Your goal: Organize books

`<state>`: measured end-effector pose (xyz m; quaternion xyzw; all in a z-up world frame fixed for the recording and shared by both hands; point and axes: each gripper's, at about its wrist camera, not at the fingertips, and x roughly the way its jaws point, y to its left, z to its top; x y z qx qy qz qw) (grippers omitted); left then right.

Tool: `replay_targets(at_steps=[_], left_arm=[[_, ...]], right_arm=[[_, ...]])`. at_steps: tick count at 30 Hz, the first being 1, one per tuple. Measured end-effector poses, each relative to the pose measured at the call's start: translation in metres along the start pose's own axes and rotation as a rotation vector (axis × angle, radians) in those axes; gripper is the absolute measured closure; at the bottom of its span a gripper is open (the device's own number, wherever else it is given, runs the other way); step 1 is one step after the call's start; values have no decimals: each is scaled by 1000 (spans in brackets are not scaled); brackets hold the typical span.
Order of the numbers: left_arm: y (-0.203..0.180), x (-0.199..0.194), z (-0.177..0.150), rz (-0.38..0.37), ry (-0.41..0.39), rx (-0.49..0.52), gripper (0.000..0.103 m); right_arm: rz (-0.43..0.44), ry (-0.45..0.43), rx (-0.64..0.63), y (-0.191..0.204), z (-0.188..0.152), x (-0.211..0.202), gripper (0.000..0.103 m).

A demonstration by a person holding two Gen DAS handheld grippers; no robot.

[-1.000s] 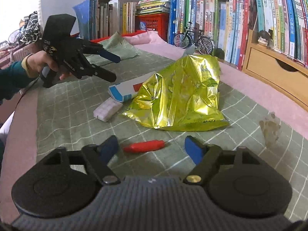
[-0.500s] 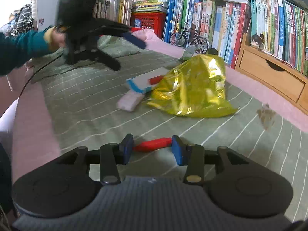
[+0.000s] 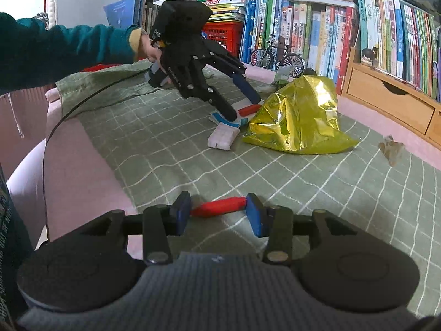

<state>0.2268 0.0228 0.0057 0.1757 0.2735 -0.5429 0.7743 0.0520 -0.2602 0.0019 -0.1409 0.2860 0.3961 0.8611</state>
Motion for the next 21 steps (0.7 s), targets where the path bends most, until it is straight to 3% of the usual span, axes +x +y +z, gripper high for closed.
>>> replay_targets(at_steps=[3, 6, 11, 13, 15, 21], left_arm=[[11, 2, 1, -76, 10, -25, 31], [12, 4, 0, -93, 15, 28, 31], [14, 8, -1, -107, 0, 30, 32], [14, 7, -3, -110, -14, 28, 38], [15, 2, -5, -92, -30, 18, 62], [0, -4, -8, -45, -38, 78, 61]], right_arm=[[-2, 0, -1, 1, 0, 0, 53], [-3, 0, 0, 1, 0, 0, 52], [-1, -1, 5, 1, 0, 0, 52], [-3, 0, 3, 1, 0, 0, 52], [-1, -1, 6, 1, 0, 0, 51], [-2, 0, 10, 2, 0, 0, 48]])
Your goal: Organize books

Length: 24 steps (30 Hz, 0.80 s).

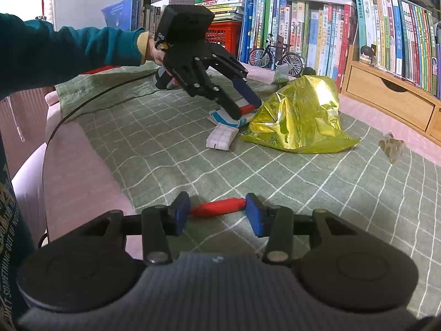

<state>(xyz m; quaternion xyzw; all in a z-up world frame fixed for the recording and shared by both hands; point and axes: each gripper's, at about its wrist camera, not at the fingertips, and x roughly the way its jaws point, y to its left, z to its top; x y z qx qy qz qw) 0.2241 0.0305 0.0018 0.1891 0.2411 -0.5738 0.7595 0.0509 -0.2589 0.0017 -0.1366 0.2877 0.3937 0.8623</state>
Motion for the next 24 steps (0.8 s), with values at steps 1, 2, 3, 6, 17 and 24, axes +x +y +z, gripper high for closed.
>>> replay_targets(at_steps=[1, 2, 3, 6, 17, 24], left_arm=[[-4, 0, 0, 14, -3, 8, 61], [-6, -1, 0, 31, -5, 10, 61], [-9, -2, 0, 49, -9, 10, 61], [-15, -7, -1, 114, -27, -13, 61], [-58, -33, -9, 269, -14, -133, 61], [-97, -47, -13, 287, -23, -157, 61]], right_arm=[[-1, 0, -2, 0, 0, 0, 48], [-3, 0, -3, 0, 0, 0, 47], [-5, 0, -3, 0, 0, 0, 46], [-16, -1, 17, 1, 1, 1, 47], [-138, 13, 80, 24, 6, 3, 69], [-148, 18, -6, 37, 1, 0, 24]])
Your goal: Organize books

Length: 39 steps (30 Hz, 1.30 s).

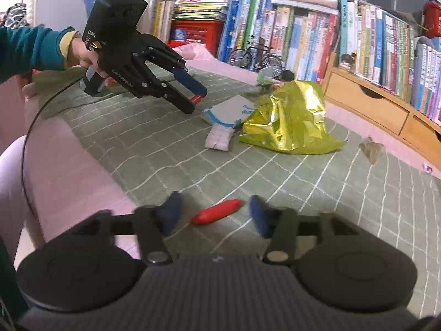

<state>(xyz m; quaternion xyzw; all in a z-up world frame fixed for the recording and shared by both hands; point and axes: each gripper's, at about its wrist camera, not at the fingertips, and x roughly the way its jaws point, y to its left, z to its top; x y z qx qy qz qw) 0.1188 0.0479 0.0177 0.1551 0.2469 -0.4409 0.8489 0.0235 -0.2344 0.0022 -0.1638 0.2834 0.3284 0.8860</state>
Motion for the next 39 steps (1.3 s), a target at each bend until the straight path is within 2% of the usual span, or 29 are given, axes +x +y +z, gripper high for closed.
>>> replay_targets(at_steps=[4, 10, 13, 14, 15, 17, 20, 26, 30, 31, 32, 34, 36, 39], left_arm=[[-18, -13, -4, -12, -14, -24, 61], [-49, -29, -11, -30, -23, -30, 61], [-60, -35, -13, -35, -31, -23, 61], [-63, -38, -13, -32, -37, -20, 61], [-64, -39, -13, -34, -40, -25, 61], [-66, -43, -14, -36, -48, -48, 61], [-68, -46, -17, -34, -41, -56, 61], [-73, -43, -21, -46, -21, -40, 61], [-77, -42, -24, -50, -18, -33, 61], [-78, -42, -24, -51, -18, -31, 61], [-78, -42, -25, -51, -19, -32, 61], [-78, -43, -25, -48, -22, -38, 61], [-77, -45, -27, -48, -27, -49, 61], [-74, -50, -31, -45, -35, -69, 61]], right_arm=[[48, -10, 16, -5, -6, -3, 24], [55, 13, 38, -10, -6, -5, 26], [63, 6, 70, -12, -7, -13, 46], [53, -2, 89, -13, -8, -17, 63], [36, -4, 96, -14, -9, -21, 74], [9, 4, 91, -15, -10, -25, 81], [-8, 34, 91, -15, -13, -23, 82], [40, 27, 57, -1, -5, -13, 82], [106, 18, 28, 14, 3, -2, 74], [121, 14, 30, 17, 6, 1, 70], [130, 10, 29, 21, 8, 2, 58], [140, 2, 9, 28, 12, 2, 51], [130, -5, -20, 32, 12, -1, 35], [99, -10, -38, 27, 11, -5, 25]])
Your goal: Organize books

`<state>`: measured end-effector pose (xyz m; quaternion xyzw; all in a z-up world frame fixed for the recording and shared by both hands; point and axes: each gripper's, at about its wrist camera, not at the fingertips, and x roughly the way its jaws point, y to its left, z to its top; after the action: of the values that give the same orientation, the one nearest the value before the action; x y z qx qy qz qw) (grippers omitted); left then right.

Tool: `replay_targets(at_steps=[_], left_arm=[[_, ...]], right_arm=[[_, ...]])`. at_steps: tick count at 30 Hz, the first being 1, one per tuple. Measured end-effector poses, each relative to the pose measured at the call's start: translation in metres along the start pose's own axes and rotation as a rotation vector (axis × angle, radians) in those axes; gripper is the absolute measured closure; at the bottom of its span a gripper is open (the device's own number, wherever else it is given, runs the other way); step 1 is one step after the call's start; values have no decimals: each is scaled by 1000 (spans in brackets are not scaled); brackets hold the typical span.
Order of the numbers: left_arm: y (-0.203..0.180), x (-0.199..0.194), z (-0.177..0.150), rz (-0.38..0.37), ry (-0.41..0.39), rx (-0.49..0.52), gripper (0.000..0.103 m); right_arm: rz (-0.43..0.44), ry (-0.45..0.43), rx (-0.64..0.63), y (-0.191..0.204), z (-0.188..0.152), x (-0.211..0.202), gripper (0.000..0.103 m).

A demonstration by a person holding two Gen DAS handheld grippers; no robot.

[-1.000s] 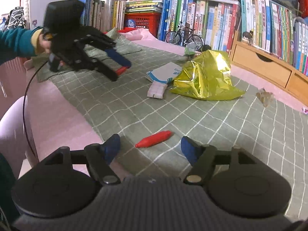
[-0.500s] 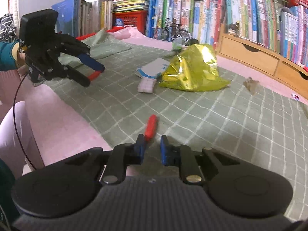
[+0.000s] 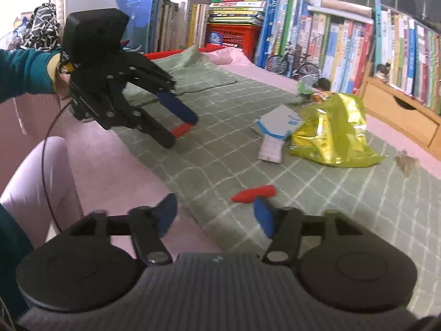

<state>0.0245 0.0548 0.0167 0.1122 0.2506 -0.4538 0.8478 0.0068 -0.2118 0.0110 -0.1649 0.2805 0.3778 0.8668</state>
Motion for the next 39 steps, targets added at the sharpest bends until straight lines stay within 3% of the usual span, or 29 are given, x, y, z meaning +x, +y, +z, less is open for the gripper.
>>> replay_targets(at_steps=[4, 8, 11, 15, 18, 21, 23, 30, 39], left_arm=[[3, -8, -3, -1, -31, -18, 61], [3, -8, -3, 1, -27, -15, 61], [1, -7, -2, 1, -17, 2, 61], [1, -6, -2, -1, -10, -7, 61], [4, -5, -3, -2, -9, -26, 61], [5, -6, -3, -5, -11, -35, 61], [5, -6, -3, -3, -11, -35, 61], [-1, -10, -3, 62, -28, -69, 61], [-19, -26, -4, 108, -36, -56, 61]], right_arm=[[-19, -42, -45, -23, -5, -5, 22], [87, -47, 62, -60, -2, 5, 22], [115, -34, 12, -63, 4, 15, 22], [188, 12, -39, -55, 5, 28, 30], [184, -2, -51, -56, 4, 30, 33], [180, -12, -12, -59, 4, 28, 51], [169, -14, -16, -57, 3, 27, 55], [72, -4, 4, -38, 3, 23, 55], [76, -60, 49, -9, 5, 2, 55]])
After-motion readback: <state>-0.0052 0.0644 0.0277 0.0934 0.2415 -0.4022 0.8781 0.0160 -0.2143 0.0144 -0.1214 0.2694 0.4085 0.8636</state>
